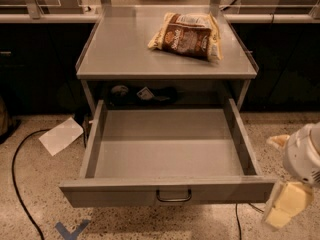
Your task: Close top drawer
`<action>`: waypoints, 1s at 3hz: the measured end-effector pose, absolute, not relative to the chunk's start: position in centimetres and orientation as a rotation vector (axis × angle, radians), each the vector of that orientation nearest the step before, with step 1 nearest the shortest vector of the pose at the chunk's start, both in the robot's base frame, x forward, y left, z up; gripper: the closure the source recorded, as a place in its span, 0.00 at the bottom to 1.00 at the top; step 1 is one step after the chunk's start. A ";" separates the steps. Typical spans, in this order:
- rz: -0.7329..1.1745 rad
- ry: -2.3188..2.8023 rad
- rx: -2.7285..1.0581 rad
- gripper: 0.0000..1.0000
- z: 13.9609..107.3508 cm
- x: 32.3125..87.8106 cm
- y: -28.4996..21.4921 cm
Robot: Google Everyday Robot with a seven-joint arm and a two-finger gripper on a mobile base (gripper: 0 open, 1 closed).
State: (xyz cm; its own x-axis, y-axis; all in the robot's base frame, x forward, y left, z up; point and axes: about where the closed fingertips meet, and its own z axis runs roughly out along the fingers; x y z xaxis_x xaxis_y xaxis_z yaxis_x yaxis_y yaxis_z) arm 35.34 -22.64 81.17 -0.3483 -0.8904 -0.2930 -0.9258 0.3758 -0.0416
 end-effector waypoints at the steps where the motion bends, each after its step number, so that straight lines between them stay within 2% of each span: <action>1: 0.337 2.386 -1.544 0.19 76.8 32.9 -23.0; 3: 0.338 2.385 -1.546 0.65 76.9 32.9 -22.9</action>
Offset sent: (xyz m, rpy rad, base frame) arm -0.0202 -0.0033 -0.0374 0.0766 0.0452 -0.0244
